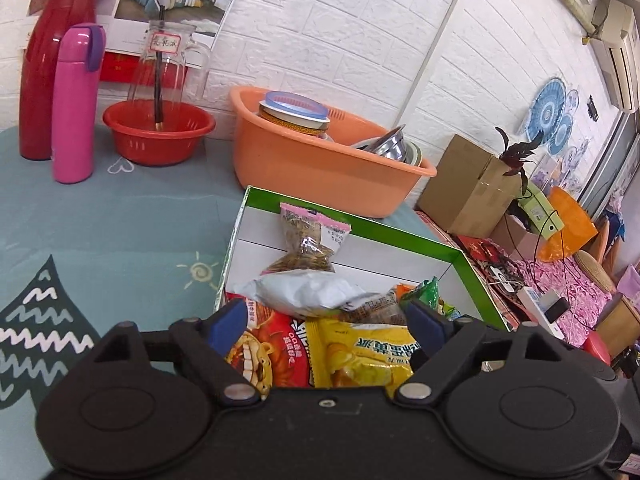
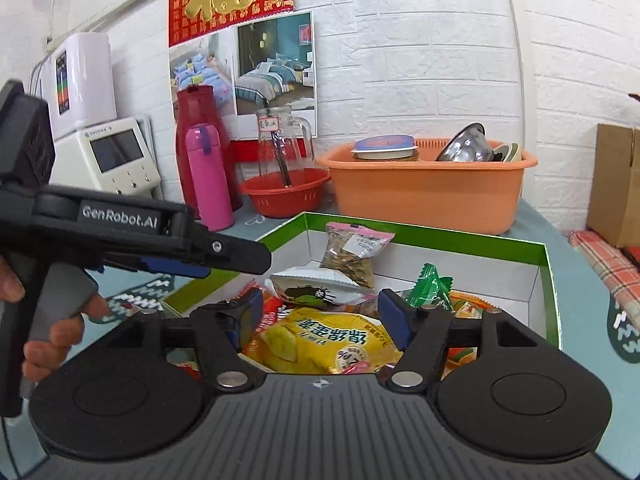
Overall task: Organize snacks
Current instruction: 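Carry the white packet into the green box and release it, then move the left tool back toward the remaining snacks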
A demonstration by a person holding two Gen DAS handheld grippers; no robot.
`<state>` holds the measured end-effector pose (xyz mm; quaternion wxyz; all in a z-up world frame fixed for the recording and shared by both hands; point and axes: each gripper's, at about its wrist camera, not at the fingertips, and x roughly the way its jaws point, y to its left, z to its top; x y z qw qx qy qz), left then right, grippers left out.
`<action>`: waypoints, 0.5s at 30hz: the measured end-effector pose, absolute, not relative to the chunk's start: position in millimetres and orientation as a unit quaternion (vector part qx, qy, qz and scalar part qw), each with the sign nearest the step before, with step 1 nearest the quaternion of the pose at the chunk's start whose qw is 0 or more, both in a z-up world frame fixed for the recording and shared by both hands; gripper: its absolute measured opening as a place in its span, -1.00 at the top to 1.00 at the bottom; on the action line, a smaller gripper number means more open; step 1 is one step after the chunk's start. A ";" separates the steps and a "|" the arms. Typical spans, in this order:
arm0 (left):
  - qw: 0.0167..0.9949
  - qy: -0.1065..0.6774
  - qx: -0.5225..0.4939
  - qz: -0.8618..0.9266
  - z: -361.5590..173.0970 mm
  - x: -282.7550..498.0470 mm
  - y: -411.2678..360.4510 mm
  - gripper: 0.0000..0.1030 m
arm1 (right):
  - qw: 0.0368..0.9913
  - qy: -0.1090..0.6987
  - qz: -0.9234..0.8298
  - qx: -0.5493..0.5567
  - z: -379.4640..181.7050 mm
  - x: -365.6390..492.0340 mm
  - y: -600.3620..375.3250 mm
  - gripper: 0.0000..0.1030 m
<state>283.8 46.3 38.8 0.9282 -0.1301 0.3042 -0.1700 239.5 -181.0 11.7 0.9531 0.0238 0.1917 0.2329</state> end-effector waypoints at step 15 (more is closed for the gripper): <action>0.938 0.307 -0.082 -0.137 69.1 204.9 26.1 -1.00 | 0.956 0.177 0.235 0.016 40.3 156.7 -186.8 -1.00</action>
